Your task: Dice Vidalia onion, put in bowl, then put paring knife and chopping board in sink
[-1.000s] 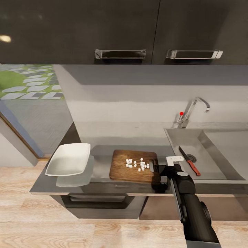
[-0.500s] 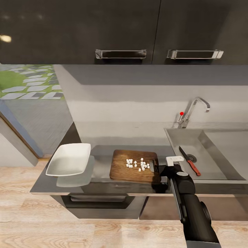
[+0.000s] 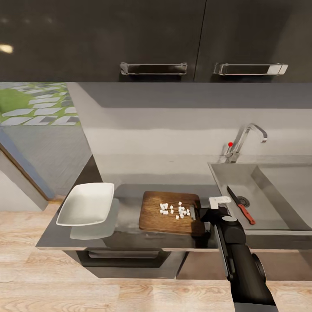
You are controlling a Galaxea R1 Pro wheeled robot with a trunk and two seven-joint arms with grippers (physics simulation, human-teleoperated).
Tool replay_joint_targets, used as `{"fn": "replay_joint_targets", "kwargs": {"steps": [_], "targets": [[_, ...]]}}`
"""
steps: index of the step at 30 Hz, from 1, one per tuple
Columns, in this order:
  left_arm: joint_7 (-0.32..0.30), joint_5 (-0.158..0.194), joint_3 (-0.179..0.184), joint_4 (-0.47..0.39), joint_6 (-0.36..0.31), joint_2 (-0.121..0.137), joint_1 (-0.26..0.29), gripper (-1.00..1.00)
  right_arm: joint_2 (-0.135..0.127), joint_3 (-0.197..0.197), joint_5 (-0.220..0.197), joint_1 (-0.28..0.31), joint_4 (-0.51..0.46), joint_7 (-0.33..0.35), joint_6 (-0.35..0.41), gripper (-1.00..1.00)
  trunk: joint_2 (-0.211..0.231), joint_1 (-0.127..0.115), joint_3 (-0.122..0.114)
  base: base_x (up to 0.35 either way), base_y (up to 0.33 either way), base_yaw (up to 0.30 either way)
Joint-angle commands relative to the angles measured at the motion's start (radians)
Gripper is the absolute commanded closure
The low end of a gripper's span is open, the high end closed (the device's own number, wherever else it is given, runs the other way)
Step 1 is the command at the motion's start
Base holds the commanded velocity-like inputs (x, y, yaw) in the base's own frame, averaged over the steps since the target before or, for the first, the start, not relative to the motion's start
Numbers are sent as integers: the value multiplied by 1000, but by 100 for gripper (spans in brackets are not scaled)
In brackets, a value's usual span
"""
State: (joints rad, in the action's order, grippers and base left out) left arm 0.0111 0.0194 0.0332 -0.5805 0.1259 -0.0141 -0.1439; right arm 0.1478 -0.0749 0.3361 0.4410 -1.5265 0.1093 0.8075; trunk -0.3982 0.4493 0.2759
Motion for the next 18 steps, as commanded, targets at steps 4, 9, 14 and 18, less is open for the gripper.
{"fn": "replay_joint_targets", "kwargs": {"steps": [4,9,14,18], "targets": [[1,2,2,-1,1,0,0,-100,1,-3,11,1,-1,10,4,-100,-2,1,2,28,6,0],[1,2,2,-1,1,0,0,-100,1,-2,11,1,-1,10,4,-100,-2,1,2,6,1,0],[1,2,2,-1,1,0,0,-100,1,-3,11,1,-1,10,5,-100,-2,1,3,0,0,2],[1,2,2,-1,1,0,0,-100,1,-2,11,1,-1,10,5,-100,-2,1,5,0,0,41]]}}
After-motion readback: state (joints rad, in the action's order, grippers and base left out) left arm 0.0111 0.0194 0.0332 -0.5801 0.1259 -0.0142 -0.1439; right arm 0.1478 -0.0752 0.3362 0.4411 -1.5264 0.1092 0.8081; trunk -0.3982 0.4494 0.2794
